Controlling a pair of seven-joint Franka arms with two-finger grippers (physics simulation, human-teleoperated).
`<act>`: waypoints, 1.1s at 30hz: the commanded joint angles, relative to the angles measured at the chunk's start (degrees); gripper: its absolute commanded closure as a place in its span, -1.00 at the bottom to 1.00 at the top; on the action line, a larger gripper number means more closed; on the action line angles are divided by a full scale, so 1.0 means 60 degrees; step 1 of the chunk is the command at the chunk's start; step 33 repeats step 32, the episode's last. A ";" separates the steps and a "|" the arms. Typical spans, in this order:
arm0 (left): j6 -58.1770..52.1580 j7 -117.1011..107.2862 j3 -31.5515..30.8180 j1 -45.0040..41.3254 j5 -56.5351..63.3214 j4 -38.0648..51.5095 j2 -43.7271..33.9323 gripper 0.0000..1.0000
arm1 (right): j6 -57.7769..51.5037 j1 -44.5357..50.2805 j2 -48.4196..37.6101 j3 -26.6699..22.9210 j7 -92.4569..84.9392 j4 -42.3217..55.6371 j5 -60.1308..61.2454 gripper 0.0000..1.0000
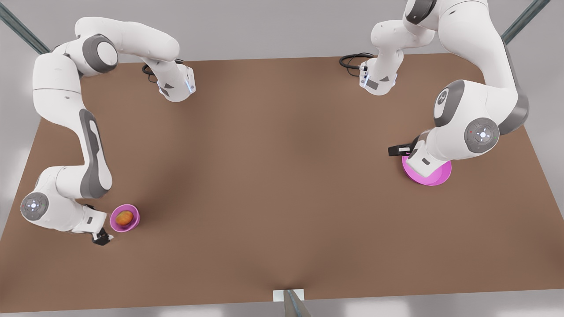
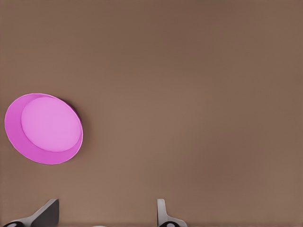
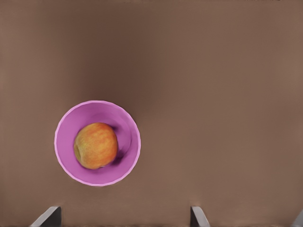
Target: Use the left arm to pick up the apple from the plate, transfer it to the gripper of the right arm, and then use the right arm to place it into the bowl
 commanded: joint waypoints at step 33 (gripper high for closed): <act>0.0011 -0.0021 -0.0018 -0.0029 0.0036 0.0048 -0.0012 -1.00 | -0.6153 0.4087 -0.5193 -0.4329 1.9011 -0.1241 0.2598 -1.00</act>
